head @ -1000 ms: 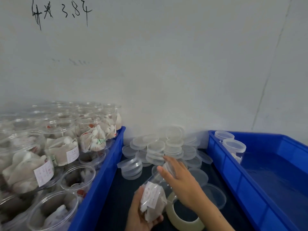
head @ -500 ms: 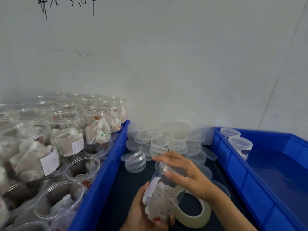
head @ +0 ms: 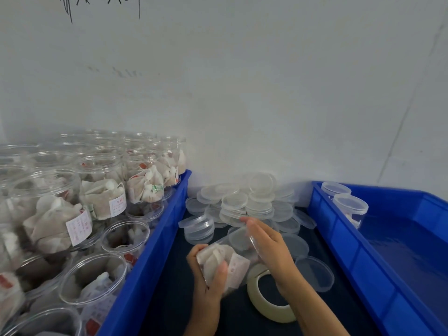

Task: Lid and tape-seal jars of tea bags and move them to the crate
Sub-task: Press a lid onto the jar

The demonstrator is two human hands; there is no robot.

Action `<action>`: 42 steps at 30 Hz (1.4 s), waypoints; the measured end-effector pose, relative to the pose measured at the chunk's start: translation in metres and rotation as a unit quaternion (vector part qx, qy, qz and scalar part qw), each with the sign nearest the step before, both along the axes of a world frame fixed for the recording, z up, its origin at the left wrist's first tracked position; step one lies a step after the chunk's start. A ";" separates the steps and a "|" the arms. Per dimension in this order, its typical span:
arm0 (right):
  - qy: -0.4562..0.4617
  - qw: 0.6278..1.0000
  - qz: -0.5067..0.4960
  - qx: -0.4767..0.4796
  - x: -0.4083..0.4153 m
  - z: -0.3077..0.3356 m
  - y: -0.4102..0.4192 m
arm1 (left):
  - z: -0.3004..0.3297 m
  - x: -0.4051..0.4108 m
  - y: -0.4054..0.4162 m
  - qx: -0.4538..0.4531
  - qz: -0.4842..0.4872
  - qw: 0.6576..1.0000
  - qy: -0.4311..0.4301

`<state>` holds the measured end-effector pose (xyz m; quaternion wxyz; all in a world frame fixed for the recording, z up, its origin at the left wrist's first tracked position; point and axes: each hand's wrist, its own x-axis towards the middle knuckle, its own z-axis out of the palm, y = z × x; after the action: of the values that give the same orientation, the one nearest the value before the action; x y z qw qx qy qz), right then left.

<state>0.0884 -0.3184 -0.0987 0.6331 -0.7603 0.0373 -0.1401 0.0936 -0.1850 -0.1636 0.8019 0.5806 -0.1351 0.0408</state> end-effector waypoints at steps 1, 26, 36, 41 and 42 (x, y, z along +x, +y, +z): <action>0.032 0.999 -0.001 0.031 -0.002 0.001 -0.001 | -0.004 -0.002 0.000 0.017 -0.012 0.999 -0.040; -0.059 0.987 0.134 -0.070 -0.008 0.018 -0.011 | 0.001 0.001 -0.005 -0.077 -0.052 0.991 0.098; -0.029 0.990 0.120 -0.061 -0.015 0.028 -0.018 | 0.000 -0.001 0.001 -0.053 -0.058 0.995 0.066; -0.007 0.977 0.186 -0.107 -0.019 0.036 -0.024 | 0.002 -0.001 0.011 -0.204 -0.285 0.894 0.278; -0.008 0.976 0.187 -0.115 -0.018 0.034 -0.021 | 0.002 0.001 0.011 -0.226 -0.300 0.878 0.297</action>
<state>0.0708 -0.3394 -0.0642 0.5564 -0.8207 -0.1270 -0.0285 0.0945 -0.1735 -0.1616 0.8875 0.3003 -0.0454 -0.3466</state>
